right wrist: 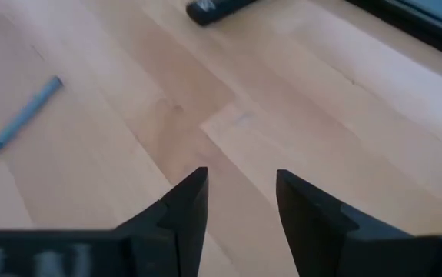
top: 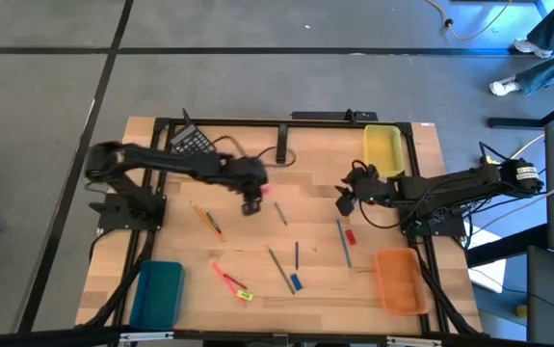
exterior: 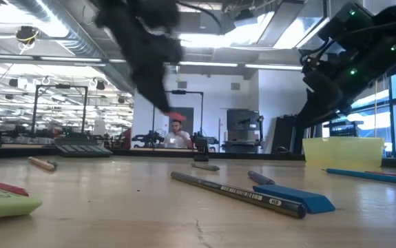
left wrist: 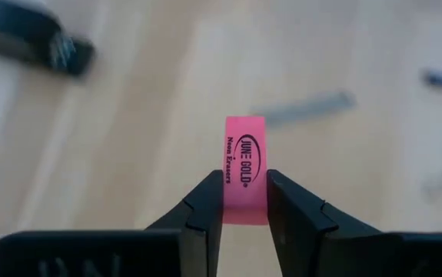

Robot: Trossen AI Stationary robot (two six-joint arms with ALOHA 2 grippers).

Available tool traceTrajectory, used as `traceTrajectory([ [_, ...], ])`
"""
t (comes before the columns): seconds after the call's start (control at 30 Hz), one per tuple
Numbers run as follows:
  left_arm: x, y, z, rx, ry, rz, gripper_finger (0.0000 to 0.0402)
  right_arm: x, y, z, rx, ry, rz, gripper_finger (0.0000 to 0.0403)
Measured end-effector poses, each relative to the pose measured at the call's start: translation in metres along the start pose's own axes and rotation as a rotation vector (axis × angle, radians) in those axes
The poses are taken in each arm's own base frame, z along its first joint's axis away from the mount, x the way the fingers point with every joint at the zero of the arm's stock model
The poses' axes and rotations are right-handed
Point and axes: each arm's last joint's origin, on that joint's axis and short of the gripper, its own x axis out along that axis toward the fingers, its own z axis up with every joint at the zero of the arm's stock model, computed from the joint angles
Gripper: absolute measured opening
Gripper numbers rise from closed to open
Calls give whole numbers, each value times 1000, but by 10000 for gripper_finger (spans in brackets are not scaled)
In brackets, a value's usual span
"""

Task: Sort crayons/erasers/pens/pencils in bins
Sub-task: Put the pink eraser into the blue bin

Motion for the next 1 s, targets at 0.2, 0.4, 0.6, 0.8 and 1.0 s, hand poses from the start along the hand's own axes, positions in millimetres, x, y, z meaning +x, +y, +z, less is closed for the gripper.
traceTrajectory([
  [0.2,-46,-33,-57,-4,176,-38,85,-1,7,4,22,-43,75,157],
  [0.4,-98,-73,-99,-108,254,-135,85,-6,16,10,27,-114,154,157],
  [0.6,-130,-109,-141,-176,416,-264,85,-8,22,13,44,-145,223,157],
  [0.8,-133,-127,-185,-280,641,-219,85,-10,24,12,39,-145,233,157],
  [1.0,-126,-143,-210,-307,684,-223,85,-10,24,12,37,-144,233,157],
])
